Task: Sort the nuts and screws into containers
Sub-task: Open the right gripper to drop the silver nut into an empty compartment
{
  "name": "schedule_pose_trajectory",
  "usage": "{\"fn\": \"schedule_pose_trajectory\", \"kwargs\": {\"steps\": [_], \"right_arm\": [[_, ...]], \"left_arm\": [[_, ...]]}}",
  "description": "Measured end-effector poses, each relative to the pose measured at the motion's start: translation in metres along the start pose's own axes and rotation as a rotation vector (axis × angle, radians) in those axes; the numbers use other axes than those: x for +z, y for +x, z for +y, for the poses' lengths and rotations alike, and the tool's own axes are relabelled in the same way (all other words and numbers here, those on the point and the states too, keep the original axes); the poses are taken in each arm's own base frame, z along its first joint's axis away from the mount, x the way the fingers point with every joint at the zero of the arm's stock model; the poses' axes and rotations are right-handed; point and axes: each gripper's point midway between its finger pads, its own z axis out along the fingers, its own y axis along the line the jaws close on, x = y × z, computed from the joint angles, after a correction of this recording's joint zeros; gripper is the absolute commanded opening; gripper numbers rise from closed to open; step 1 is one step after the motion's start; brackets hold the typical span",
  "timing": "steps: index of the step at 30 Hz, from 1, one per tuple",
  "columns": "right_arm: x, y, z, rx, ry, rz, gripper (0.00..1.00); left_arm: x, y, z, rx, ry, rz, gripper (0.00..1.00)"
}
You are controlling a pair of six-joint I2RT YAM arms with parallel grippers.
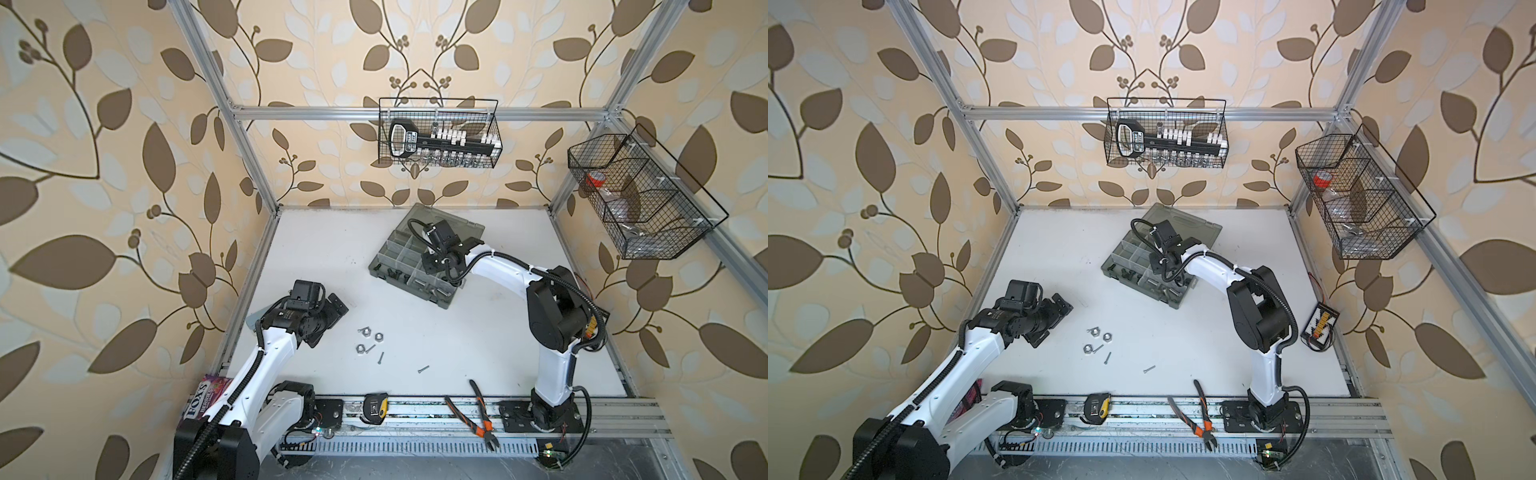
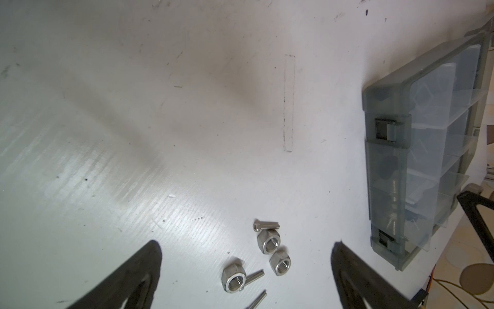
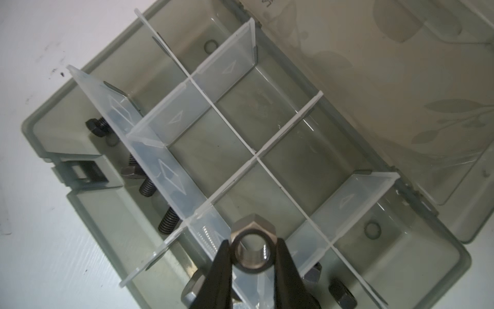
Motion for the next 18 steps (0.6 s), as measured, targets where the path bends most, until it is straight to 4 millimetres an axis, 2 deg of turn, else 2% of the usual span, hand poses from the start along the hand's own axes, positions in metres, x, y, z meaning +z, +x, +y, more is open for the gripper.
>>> {"fn": "schedule_pose_trajectory", "kwargs": {"steps": [2,9,12,18], "right_arm": [[0.007,0.002,-0.002,0.001,0.006,0.014,0.05],[0.014,0.007,-0.005,0.003,0.014,0.039,0.30],[0.014,0.007,-0.005,0.001,0.014,0.039,0.34],[0.014,0.007,-0.005,0.000,0.014,0.038,0.35]], "left_arm": [[0.000,0.000,0.000,0.000,0.002,0.002,0.99],[0.000,0.001,0.000,0.001,0.002,0.005,0.99],[0.000,0.002,-0.001,0.006,0.004,0.008,0.97],[0.001,0.012,-0.002,0.057,-0.005,0.034,0.85]]}}
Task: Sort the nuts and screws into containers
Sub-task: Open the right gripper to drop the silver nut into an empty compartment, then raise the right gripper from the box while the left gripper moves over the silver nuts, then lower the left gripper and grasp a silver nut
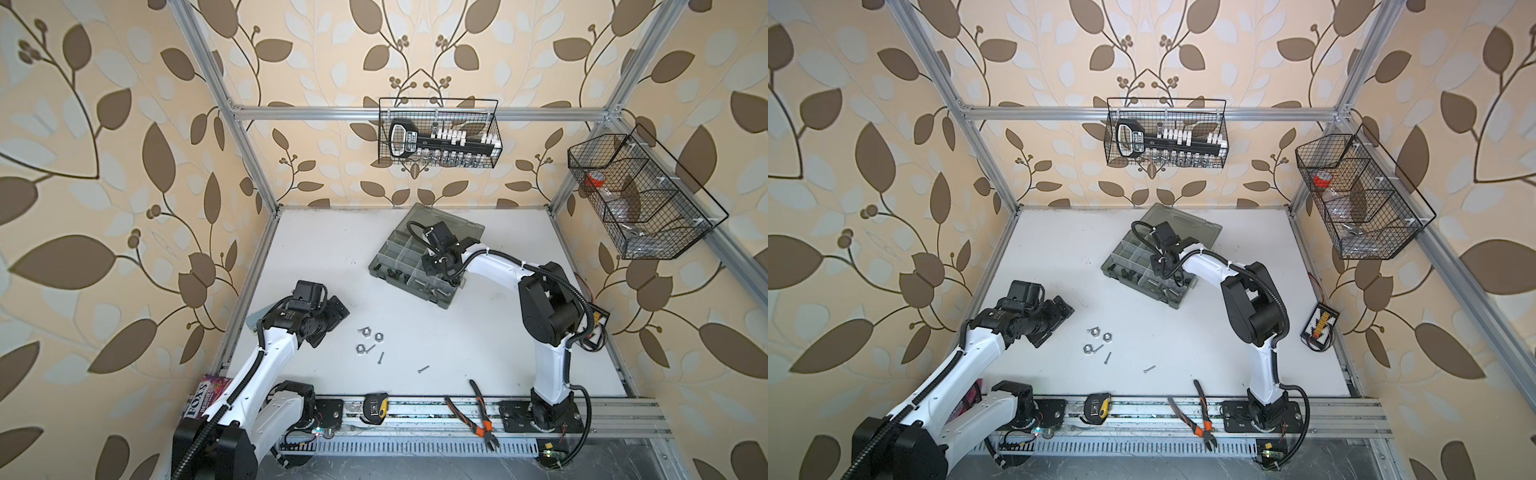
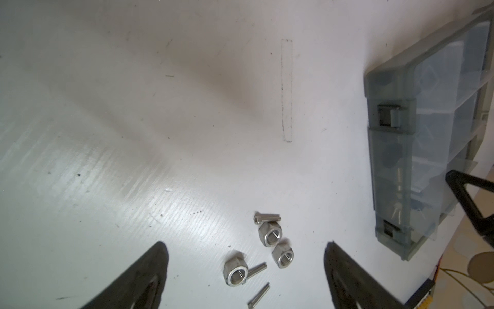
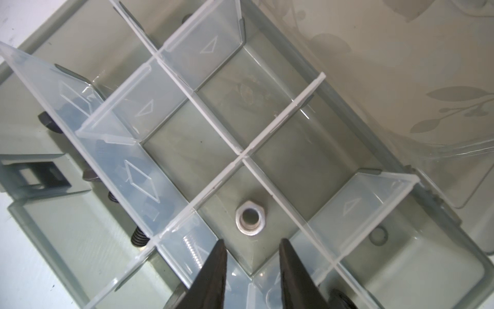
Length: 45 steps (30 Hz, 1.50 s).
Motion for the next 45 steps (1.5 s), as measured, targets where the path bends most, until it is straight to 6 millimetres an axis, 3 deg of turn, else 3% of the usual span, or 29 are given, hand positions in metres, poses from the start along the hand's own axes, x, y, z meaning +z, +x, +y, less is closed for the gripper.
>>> {"fn": "schedule_pose_trajectory", "kwargs": {"steps": [8,11,17,21,22,23,30,38,45], "right_arm": [[-0.006,-0.002,0.001,0.002,-0.005,-0.011,0.36],[-0.022,-0.005,0.000,0.008,-0.012,-0.037,0.40],[-0.074,-0.011,0.000,0.029,-0.034,-0.142,0.53],[-0.103,-0.010,-0.007,0.055,-0.030,-0.212,0.71],[-0.110,-0.010,-0.009,0.067,-0.027,-0.230,0.79],[-0.115,-0.009,-0.011,0.070,-0.022,-0.242,0.99],[-0.140,-0.002,-0.027,0.118,0.015,-0.314,0.99],[-0.155,0.002,-0.038,0.145,0.048,-0.355,1.00],[-0.161,0.001,-0.041,0.154,0.059,-0.373,1.00]], "left_arm": [[0.002,0.024,-0.003,0.085,-0.020,0.055,0.83],[0.005,0.030,-0.004,0.113,-0.031,0.072,0.79],[0.022,0.054,-0.004,0.188,-0.091,0.146,0.72],[0.032,0.066,-0.005,0.252,-0.148,0.176,0.67],[0.033,0.067,-0.008,0.269,-0.157,0.178,0.64],[0.035,0.068,-0.011,0.282,-0.162,0.180,0.63],[0.047,0.070,-0.033,0.348,-0.191,0.167,0.52],[0.061,0.071,-0.043,0.374,-0.229,0.169,0.47],[0.076,0.076,-0.034,0.386,-0.301,0.190,0.45]]}}
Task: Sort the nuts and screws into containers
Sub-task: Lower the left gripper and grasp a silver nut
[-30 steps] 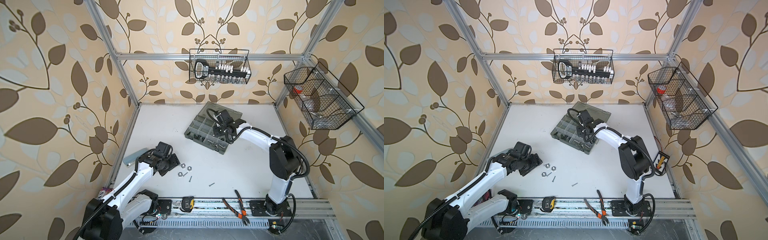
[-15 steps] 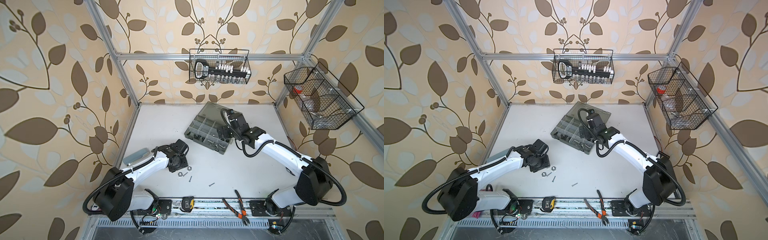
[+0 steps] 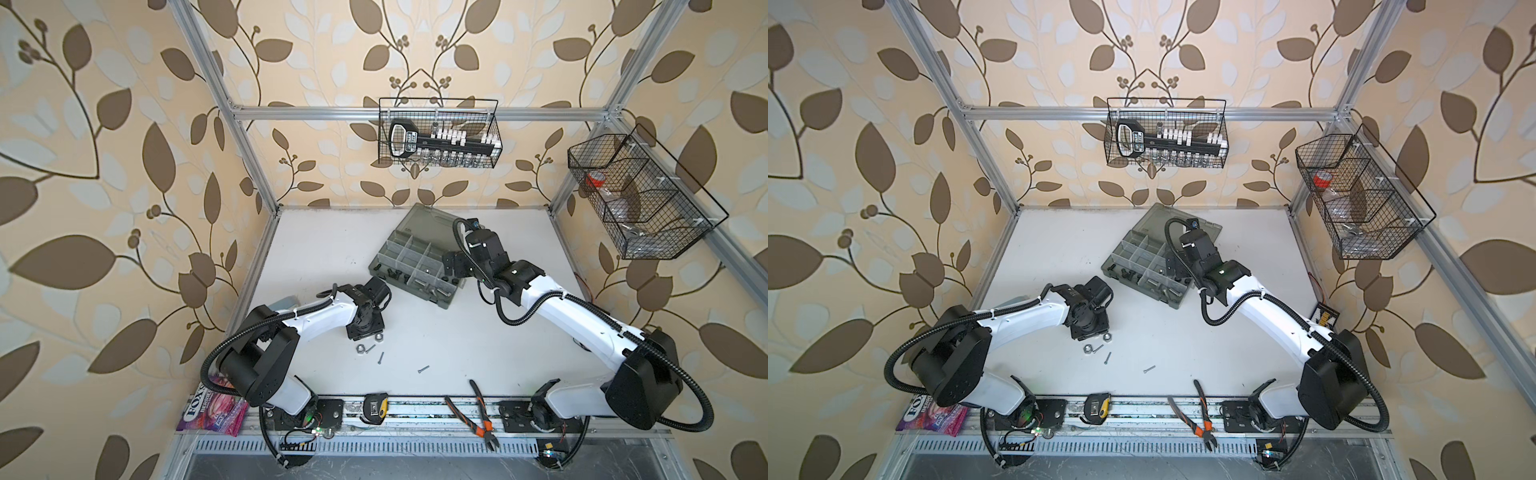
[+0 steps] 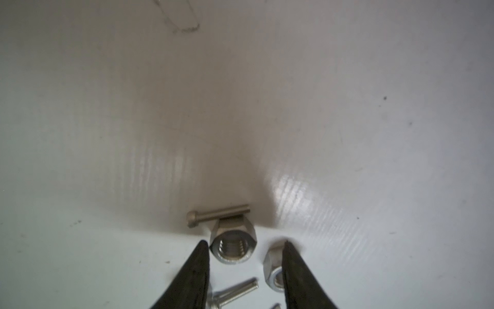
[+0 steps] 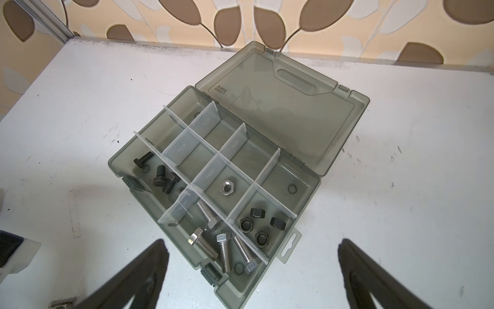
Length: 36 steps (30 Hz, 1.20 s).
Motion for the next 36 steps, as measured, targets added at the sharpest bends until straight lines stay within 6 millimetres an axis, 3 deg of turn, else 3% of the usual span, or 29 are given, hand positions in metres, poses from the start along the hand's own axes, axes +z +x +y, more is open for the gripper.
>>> {"fn": "schedule_pose_trajectory", "kwargs": {"steps": [10,24,36], "right_arm": [[0.0007,0.0018,-0.0013,0.002,0.007,0.003,0.99],[0.0008,0.0022,-0.0015,0.010,0.007,0.004,1.00],[0.0008,0.0020,-0.0022,0.013,0.012,0.002,1.00]], "left_arm": [[0.0063,0.0011,0.0039,-0.016,-0.028,0.009,0.43],[0.0076,-0.0012,0.0008,-0.019,-0.030,0.009,0.29],[0.0066,-0.0008,0.0003,-0.014,-0.033,0.003,0.23]]}}
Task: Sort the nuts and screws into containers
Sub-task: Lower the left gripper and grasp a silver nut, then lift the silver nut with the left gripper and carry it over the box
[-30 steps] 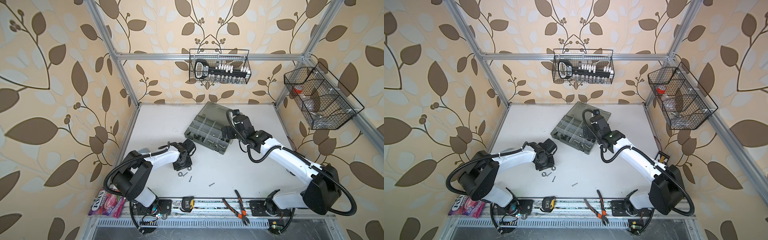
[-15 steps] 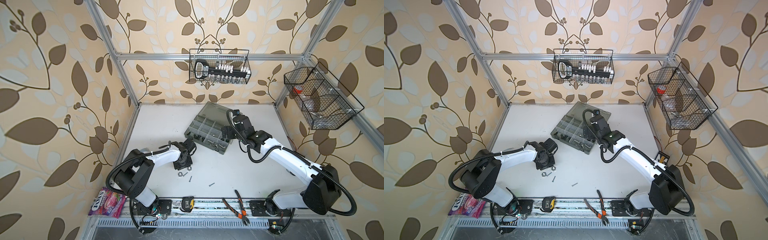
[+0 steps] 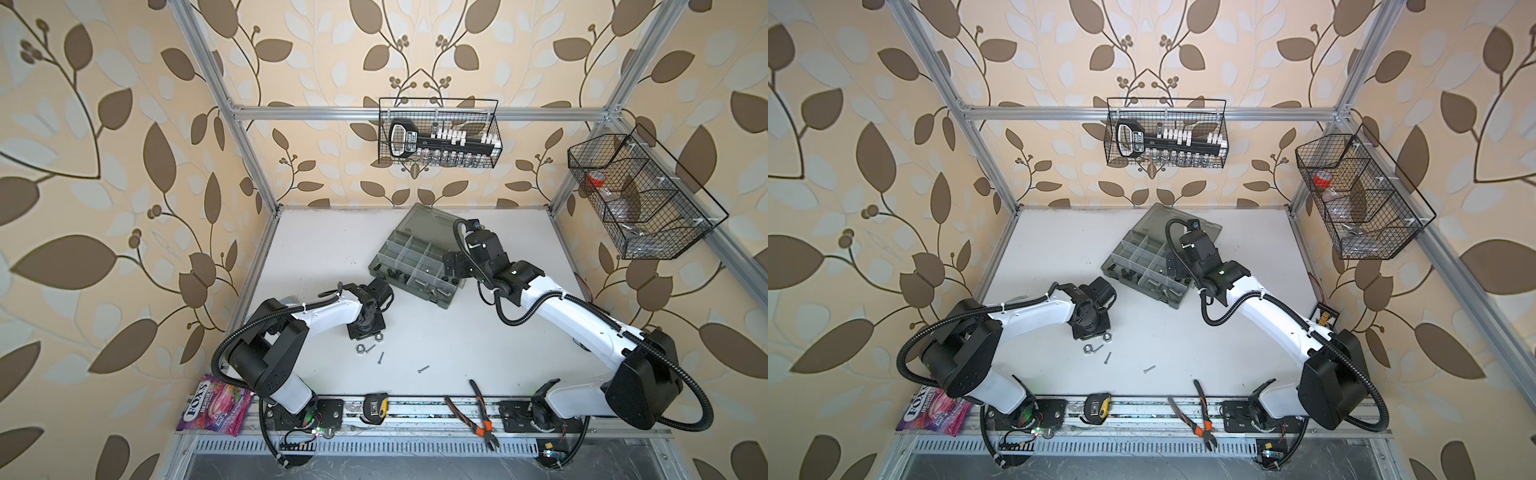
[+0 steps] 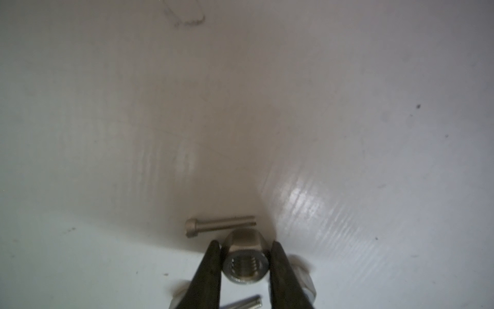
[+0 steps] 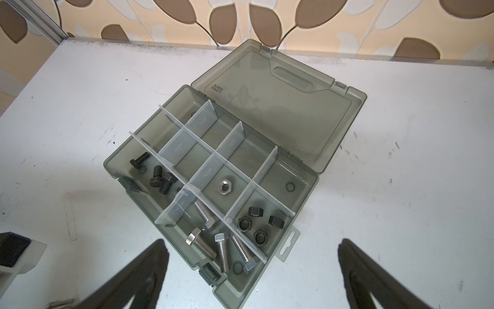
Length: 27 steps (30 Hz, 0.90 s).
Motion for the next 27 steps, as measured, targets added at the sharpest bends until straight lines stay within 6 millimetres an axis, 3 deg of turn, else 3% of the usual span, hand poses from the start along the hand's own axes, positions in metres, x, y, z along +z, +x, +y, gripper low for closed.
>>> {"fn": "schedule_pose_trajectory", "kwargs": {"steps": [6,19,23,27], "right_arm": [[0.000,0.000,-0.001,0.001,0.003,-0.001,1.00],[-0.001,-0.001,-0.003,0.015,0.018,-0.007,1.00],[-0.007,-0.004,-0.009,0.032,0.037,-0.029,1.00],[-0.015,-0.005,-0.017,0.053,0.060,-0.053,1.00]], "left_arm": [[-0.005,0.000,-0.004,0.011,0.008,-0.010,0.23],[-0.037,-0.020,-0.032,0.020,0.097,-0.081,0.23],[-0.051,-0.033,-0.051,0.040,0.143,-0.114,0.23],[-0.073,-0.060,-0.090,0.085,0.215,-0.173,0.23]]}}
